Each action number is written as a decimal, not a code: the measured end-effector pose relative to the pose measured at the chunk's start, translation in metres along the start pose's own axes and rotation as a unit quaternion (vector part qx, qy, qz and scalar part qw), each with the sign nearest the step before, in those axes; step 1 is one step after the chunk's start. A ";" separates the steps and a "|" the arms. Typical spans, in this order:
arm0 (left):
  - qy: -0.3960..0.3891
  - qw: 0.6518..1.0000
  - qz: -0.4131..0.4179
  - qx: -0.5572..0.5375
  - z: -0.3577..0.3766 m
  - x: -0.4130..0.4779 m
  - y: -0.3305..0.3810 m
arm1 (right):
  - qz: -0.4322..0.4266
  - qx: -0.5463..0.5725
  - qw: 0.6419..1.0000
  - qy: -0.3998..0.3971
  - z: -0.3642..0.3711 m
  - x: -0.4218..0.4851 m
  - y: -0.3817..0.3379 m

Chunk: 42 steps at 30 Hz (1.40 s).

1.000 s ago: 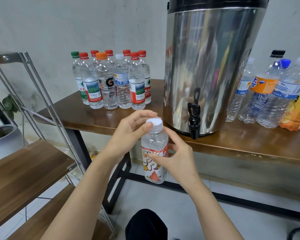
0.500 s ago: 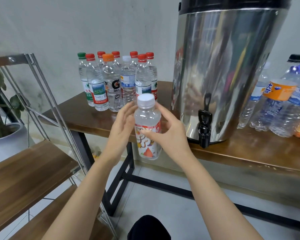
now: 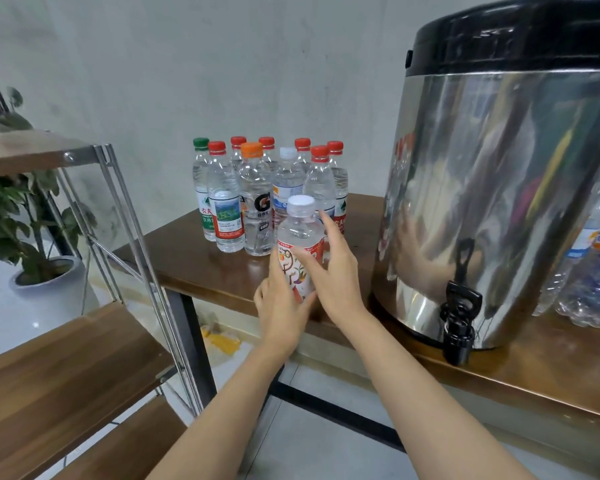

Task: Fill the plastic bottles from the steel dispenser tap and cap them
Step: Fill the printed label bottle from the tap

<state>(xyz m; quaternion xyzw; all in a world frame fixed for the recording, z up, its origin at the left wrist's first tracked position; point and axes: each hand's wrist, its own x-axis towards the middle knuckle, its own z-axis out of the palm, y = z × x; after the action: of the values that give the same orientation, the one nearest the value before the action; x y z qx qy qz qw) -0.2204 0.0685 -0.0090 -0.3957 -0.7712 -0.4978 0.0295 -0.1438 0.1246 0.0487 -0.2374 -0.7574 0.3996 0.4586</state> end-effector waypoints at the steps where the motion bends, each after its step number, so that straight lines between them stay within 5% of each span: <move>1: 0.018 1.000 -0.007 0.007 0.002 0.003 -0.001 | -0.002 -0.011 1.000 -0.013 0.000 -0.002 0.003; 8: 0.124 0.988 -0.071 0.061 -0.008 0.037 -0.028 | 0.005 -0.220 0.973 -0.071 0.001 -0.016 0.037; 19: 0.190 0.951 -0.199 0.140 -0.023 0.103 -0.058 | -0.020 -0.274 0.960 -0.053 0.006 -0.015 0.042; 36: 0.190 0.953 -0.211 0.107 -0.019 0.097 -0.056 | -0.009 -0.285 0.957 -0.051 0.008 -0.015 0.044; 42: 0.101 0.982 -0.151 0.054 -0.012 0.031 -0.015 | -0.052 -0.297 0.949 -0.089 -0.015 -0.035 0.034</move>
<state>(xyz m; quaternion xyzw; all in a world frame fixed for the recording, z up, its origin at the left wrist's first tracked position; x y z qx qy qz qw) -0.2560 0.0740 -0.0005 -0.2204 -0.8408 -0.4917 0.0526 -0.1140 0.1242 0.0072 -0.2867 -0.8909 0.1516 0.3181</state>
